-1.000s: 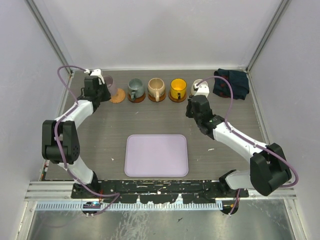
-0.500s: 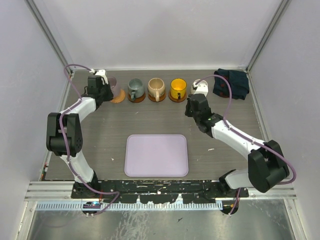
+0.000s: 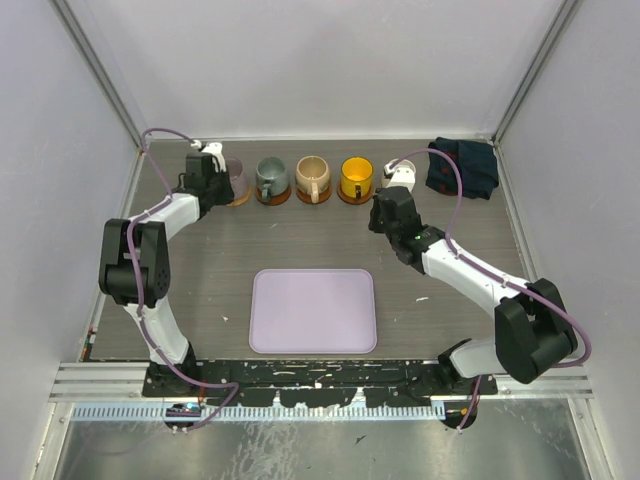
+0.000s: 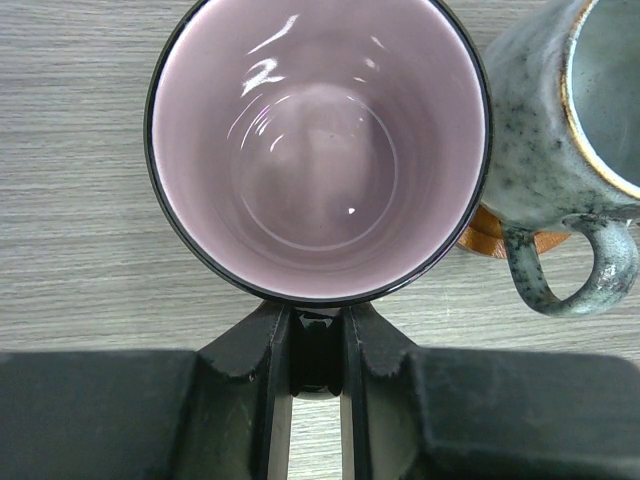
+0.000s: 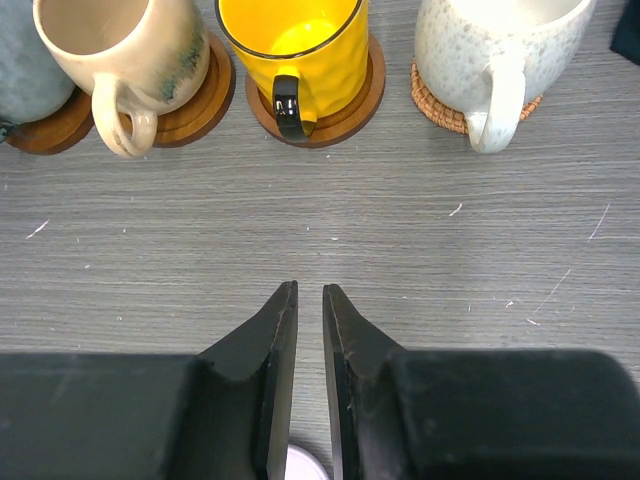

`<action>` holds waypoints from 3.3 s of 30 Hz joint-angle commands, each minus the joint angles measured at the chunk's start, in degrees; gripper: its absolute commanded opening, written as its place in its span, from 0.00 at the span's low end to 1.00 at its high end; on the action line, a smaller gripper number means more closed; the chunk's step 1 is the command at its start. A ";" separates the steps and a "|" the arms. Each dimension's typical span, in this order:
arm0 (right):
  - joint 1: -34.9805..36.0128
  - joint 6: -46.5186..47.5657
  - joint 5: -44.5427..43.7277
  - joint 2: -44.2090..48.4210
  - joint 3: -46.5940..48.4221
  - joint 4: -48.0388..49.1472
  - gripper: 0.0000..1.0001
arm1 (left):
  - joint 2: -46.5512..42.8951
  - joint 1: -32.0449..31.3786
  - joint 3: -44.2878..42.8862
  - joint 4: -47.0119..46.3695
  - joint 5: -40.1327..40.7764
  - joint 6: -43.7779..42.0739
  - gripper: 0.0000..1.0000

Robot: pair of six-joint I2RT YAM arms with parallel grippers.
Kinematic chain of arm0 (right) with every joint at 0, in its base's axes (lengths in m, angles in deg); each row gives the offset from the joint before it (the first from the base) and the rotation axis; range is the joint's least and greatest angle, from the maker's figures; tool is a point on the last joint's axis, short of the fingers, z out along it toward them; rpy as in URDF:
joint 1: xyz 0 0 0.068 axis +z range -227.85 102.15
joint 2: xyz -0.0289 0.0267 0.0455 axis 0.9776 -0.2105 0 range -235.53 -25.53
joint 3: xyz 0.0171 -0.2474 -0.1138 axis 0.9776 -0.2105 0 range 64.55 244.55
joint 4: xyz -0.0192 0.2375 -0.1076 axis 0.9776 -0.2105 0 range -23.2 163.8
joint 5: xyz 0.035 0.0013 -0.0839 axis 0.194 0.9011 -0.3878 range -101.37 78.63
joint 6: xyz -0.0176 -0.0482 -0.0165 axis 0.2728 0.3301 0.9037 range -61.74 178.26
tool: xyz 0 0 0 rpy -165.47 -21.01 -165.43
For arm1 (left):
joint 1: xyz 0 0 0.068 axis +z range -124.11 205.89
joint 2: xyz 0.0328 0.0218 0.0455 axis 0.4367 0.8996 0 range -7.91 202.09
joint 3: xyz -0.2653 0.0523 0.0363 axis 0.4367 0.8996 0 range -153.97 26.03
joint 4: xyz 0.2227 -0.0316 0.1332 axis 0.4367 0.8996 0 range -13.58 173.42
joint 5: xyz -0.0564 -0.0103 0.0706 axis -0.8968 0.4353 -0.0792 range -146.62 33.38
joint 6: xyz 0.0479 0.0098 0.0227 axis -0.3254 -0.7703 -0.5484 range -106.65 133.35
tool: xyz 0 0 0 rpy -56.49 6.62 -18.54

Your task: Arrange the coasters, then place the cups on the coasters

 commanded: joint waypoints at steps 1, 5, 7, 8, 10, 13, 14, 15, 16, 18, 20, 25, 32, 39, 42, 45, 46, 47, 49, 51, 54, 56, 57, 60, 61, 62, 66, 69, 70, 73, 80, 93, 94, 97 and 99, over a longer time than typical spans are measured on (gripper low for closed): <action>-0.27 -0.58 -0.03 -0.04 2.21 2.24 0.23 | -0.92 -0.63 -4.21 -6.26 1.29 -1.81 0.00; -0.27 -0.60 0.33 -0.35 2.25 2.25 0.22 | -0.88 -0.70 -4.22 -6.16 1.84 -2.10 0.00; -0.27 -0.64 0.58 -0.61 2.21 2.25 0.23 | -0.90 -0.70 -4.21 -6.15 2.13 -2.27 0.00; -0.23 -0.68 0.70 -0.65 2.21 2.23 0.23 | -0.86 -0.70 -4.20 -6.11 2.36 -2.40 0.00; -0.23 -0.69 0.87 -0.75 2.21 2.25 0.23 | -0.88 -0.70 -4.13 -6.07 2.81 -2.70 0.00; -0.27 -0.68 1.03 -0.92 2.21 2.30 0.23 | -0.83 -0.70 -4.10 -5.86 3.13 -2.97 0.00; -0.27 -0.66 1.07 -1.01 2.28 2.25 0.22 | -0.80 -0.68 -4.06 -5.81 3.14 -2.98 0.00; -0.27 -0.76 1.05 -1.11 2.29 2.29 0.22 | -0.81 -0.70 -3.91 -5.87 3.21 -2.99 0.00; -0.27 -0.77 1.13 -1.18 2.36 2.29 0.22 | -0.87 -0.70 -3.70 -6.00 3.23 -2.91 0.00; -0.27 -0.78 1.35 -1.35 2.38 2.30 0.22 | -0.86 -0.70 -3.41 -6.24 3.39 -2.96 0.00; -0.27 -0.78 1.46 -1.52 2.43 2.36 0.22 | -0.69 -0.69 -3.29 -6.48 3.45 -2.90 0.00; -0.27 -0.78 1.67 -1.72 2.39 2.38 0.22 | -0.17 -0.70 -3.10 -7.20 3.59 -2.83 0.00; -0.27 -0.72 1.87 -2.19 2.65 2.31 0.22 | 0.57 -0.70 -2.75 -8.00 3.58 -2.37 0.00; -0.27 -0.69 2.40 -2.92 2.82 2.36 0.22 | 1.14 -0.70 -1.68 -9.88 3.89 -1.95 0.00; -0.29 -0.62 2.60 -3.12 2.93 2.30 0.22 | 1.25 -0.70 -1.15 -10.45 4.04 -1.75 0.00; -0.28 -0.60 2.61 -3.17 2.91 2.24 0.22 | 1.49 -0.72 -1.10 -10.32 4.32 -1.75 0.00; -0.27 -0.60 2.57 -3.21 2.92 2.28 0.22 | 1.33 -0.75 -0.98 -10.29 4.37 -1.75 0.00; -0.27 -0.60 2.68 -3.22 2.97 2.31 0.22 | 1.18 -0.72 -0.79 -10.29 4.32 -1.79 0.00; -0.27 -0.60 2.77 -3.34 3.02 2.35 0.22 | 0.96 -0.70 -0.45 -10.29 4.53 -1.95 0.00; -0.27 -0.73 3.01 -3.60 3.24 2.31 0.22 | 0.81 -0.69 -0.27 -10.29 4.62 -1.93 0.00; -0.25 -0.94 3.50 -4.04 3.41 2.32 0.22 | 0.89 -0.71 -0.16 -10.29 4.59 -1.84 0.00; -0.27 -1.03 3.79 -4.18 3.45 2.37 0.22 | 1.06 -0.72 -0.05 -10.29 4.58 -1.75 0.00; -0.27 -1.04 3.91 -4.19 3.44 2.36 0.22 | 1.18 -0.71 0.00 -10.29 4.61 -1.67 0.00; -0.28 -0.97 4.02 -4.19 3.35 2.34 0.22 | 1.43 -0.70 0.27 -10.38 4.80 -1.54 0.00; -0.28 -0.96 3.93 -4.18 3.27 2.34 0.22 | 1.53 -0.70 0.37 -10.38 4.72 -1.42 0.00; -0.23 -0.95 3.93 -4.18 3.26 2.36 0.22 | 1.58 -0.70 0.39 -10.38 4.68 -1.29 0.00; -0.28 -0.95 4.06 -4.27 3.27 2.36 0.22 | 1.28 -0.69 0.87 -10.33 4.63 -1.08 0.01; -0.25 -0.95 4.49 -4.44 3.37 2.34 0.22 | 1.16 -0.70 1.19 -10.08 4.87 -0.97 0.02; -0.27 -0.95 4.62 -4.52 3.35 2.30 0.22 | 1.09 -0.70 1.24 -9.89 4.87 -0.96 0.03; -0.25 -0.95 4.82 -4.54 3.36 2.38 0.22 | 1.06 -0.70 1.40 -9.23 4.83 -0.96 0.11; -0.27 -1.04 5.33 -4.17 3.18 2.60 0.22 | 0.36 -0.70 2.22 -8.53 5.14 -0.44 0.36; -0.27 -1.30 5.45 -2.03 2.24 2.59 0.23 | -3.58 -0.74 5.54 -9.49 5.77 0.31 0.52; -0.27 -1.30 5.45 -1.87 2.14 2.59 0.23 | -4.27 -0.72 5.79 -9.50 5.62 0.35 0.53; -0.27 -1.43 5.49 -1.43 1.82 2.60 0.23 | -6.38 -0.70 6.94 -10.19 5.01 0.85 0.60; -0.32 -1.52 5.43 -1.22 1.67 2.58 0.23 | -7.71 -0.78 7.25 -9.93 4.70 1.13 0.62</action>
